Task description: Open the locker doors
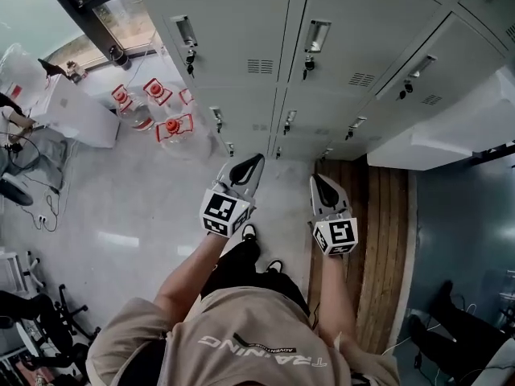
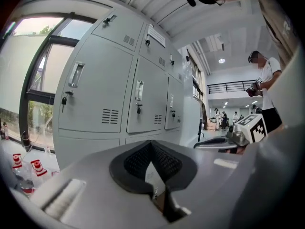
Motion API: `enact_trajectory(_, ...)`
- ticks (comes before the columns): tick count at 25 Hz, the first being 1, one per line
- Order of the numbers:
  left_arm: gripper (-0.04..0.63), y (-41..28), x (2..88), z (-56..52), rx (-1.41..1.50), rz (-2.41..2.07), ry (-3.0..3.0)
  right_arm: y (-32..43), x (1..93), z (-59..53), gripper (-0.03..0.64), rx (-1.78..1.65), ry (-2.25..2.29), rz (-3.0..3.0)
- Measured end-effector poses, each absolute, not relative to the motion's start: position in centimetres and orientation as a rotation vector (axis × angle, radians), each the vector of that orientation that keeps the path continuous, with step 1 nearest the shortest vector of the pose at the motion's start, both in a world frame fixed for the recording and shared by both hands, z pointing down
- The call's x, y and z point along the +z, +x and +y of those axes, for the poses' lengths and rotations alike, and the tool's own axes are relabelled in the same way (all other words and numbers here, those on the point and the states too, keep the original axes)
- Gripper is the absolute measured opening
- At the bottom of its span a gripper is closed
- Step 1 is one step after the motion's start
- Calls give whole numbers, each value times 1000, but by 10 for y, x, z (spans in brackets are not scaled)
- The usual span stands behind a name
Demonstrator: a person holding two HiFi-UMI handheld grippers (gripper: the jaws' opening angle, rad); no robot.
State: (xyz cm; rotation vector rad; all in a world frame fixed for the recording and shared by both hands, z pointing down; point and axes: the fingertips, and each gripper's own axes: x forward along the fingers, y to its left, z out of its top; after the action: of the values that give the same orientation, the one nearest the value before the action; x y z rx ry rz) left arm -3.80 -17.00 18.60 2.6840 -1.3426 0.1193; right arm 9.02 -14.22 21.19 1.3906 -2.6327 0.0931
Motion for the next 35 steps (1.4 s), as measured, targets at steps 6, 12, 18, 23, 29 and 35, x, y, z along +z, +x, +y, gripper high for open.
enact_trajectory(6, 6, -31, 254, -186, 150, -1415, 2668, 97, 285, -164, 12, 100, 1390, -2696)
enact_trajectory(12, 6, -38, 369, -201, 172, -1460, 2672, 102, 418, -177, 12, 112, 1400, -2671)
enact_trajectory(18, 6, -45, 487, -207, 198, -1471, 2642, 94, 524, -189, 12, 40, 1325, -2676)
enact_trajectory(23, 6, -45, 574, -216, 174, -1483, 2648, 87, 606, -213, 12, -14, 1274, -2686)
enact_trajectory(29, 6, -41, 647, -223, 81, -1512, 2671, 71, 691, -228, 12, -76, 1206, -2721)
enact_trajectory(35, 6, -26, 686, -219, 30, -1491, 2710, 66, 735, -233, 12, -99, 1222, -2755)
